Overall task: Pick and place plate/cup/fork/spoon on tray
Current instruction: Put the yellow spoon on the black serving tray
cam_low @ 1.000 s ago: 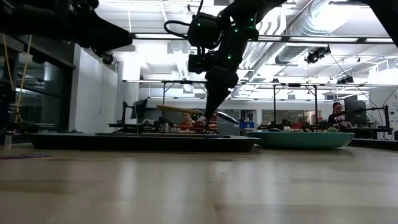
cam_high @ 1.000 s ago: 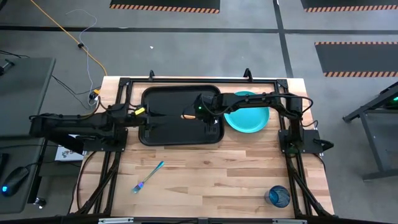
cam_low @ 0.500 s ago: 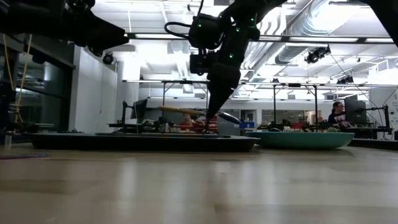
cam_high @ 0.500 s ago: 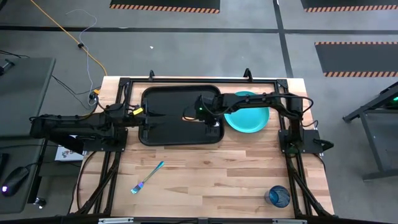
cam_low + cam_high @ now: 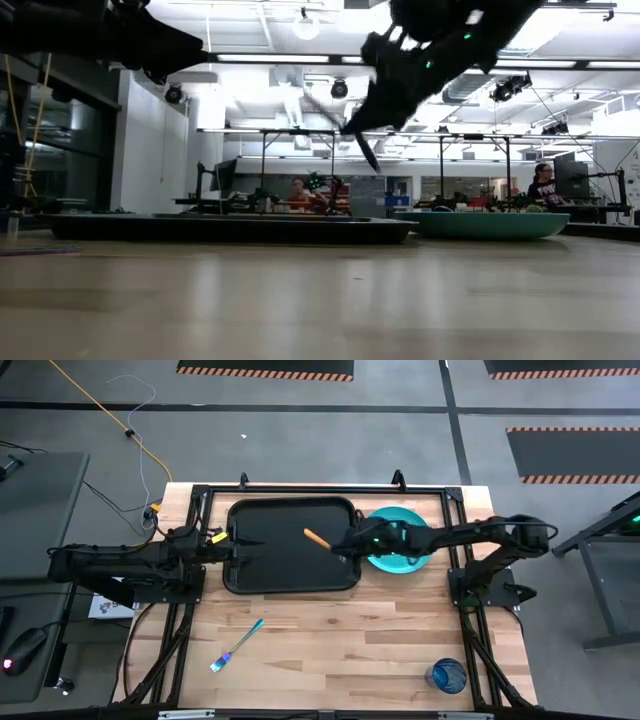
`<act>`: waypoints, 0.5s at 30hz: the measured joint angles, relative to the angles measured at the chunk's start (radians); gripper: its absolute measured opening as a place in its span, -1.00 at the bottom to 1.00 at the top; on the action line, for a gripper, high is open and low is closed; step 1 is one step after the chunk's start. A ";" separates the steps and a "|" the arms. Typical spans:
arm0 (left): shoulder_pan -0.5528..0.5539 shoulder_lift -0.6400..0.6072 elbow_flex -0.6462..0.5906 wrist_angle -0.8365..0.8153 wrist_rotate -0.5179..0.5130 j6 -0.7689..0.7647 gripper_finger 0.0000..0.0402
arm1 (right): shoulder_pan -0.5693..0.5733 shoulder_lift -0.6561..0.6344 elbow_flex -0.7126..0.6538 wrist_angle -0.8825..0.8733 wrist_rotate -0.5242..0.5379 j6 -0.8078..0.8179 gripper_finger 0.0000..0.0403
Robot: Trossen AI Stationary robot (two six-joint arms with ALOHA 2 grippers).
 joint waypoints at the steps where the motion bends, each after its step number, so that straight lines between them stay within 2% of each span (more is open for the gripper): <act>1: 0.000 0.000 0.000 0.000 0.000 0.000 -0.22 | 0.006 -0.008 -0.016 0.072 0.009 -0.006 -1.00; 8: 0.000 0.021 0.000 -0.006 -0.001 -0.003 -0.22 | 0.034 0.041 -0.043 0.379 0.069 -0.087 -1.00; 15: 0.000 0.054 0.000 0.001 -0.001 -0.001 -0.22 | 0.031 0.143 -0.043 0.564 0.077 -0.102 -1.00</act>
